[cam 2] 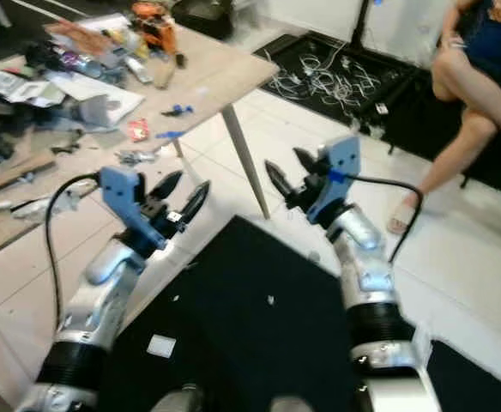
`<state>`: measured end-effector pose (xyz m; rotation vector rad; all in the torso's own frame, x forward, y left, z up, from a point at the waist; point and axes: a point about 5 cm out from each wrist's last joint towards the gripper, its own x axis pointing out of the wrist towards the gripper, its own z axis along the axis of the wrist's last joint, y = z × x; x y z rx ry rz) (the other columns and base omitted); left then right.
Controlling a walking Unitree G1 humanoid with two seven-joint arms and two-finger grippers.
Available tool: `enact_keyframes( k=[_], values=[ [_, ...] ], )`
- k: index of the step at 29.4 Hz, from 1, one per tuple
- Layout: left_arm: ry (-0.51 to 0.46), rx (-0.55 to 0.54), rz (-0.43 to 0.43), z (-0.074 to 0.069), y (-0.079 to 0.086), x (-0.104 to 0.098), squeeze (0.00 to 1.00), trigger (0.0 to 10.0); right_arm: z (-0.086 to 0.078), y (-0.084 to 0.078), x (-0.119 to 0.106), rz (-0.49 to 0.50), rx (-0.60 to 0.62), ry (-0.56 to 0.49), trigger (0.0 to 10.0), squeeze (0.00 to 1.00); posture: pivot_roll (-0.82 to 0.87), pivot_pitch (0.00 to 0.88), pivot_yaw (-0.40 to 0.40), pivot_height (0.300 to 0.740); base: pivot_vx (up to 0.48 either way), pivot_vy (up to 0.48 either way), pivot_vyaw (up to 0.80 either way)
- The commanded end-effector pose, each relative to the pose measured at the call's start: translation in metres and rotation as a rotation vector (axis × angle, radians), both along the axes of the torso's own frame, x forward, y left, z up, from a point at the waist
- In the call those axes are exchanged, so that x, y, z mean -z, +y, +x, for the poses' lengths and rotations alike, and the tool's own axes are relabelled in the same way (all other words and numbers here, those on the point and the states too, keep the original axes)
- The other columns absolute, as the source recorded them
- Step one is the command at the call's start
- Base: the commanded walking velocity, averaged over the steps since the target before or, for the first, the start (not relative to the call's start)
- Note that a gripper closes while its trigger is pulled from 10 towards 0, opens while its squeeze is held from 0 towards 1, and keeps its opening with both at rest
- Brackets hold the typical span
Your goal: Picking trash to rubbish bin
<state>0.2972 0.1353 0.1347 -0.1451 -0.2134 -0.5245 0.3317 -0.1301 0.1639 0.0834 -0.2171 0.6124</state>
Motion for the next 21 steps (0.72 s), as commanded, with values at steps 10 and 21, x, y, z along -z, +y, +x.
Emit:
enact_keyframes(
  k=[10, 21],
  values=[
    [0.024, 0.019, 0.003, -0.0013, -0.0017, 0.0034, 0.00, 10.0, 0.0012, -0.0021, 0.0019, -0.011, -0.009, 0.016, 10.0, 0.00, -0.12, 0.000, -0.009, 0.740, 0.000, 0.000, 0.67],
    [0.026, 0.022, 0.004, -0.0009, -0.0013, 0.0032, 0.00, 10.0, 0.0015, -0.0015, 0.0026, -0.011, -0.015, 0.023, 10.0, 0.00, -0.12, 0.000, -0.009, 0.740, 0.000, 0.000, 0.67]
  ],
)
